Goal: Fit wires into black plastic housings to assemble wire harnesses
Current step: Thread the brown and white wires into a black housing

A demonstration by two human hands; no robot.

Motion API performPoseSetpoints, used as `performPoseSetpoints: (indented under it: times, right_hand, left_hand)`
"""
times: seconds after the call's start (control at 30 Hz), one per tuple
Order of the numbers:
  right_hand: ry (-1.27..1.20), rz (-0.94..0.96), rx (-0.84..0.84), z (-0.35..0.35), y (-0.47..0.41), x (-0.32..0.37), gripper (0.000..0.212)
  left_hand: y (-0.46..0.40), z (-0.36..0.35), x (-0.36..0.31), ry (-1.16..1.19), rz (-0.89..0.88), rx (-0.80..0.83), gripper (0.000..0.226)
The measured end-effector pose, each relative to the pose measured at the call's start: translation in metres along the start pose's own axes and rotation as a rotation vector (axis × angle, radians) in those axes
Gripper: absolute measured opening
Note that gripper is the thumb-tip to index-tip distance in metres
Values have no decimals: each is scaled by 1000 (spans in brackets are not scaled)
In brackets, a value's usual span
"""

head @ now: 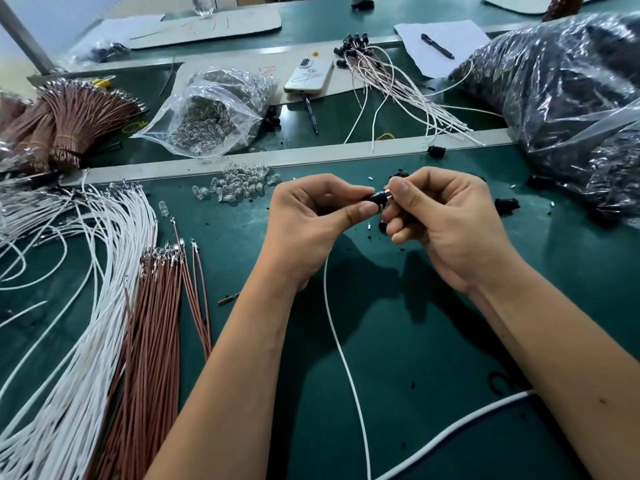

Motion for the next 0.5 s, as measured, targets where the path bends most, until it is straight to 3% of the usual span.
performPoseSetpoints:
  times: [0.5]
  right_hand:
    - [9,78,-66,-3,5,3,15]
  left_hand:
    - [2,-6,1,37,-25,-11,15]
Point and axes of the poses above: each hand's wrist, its own y-axis away from the middle knuckle, its own z-axis out of the back of the hand, x = y × z, the point moved 6 cm from there along -y, towards the middle knuckle, and after that the axes turned 14 degrees about y, right-handed, at the moved point
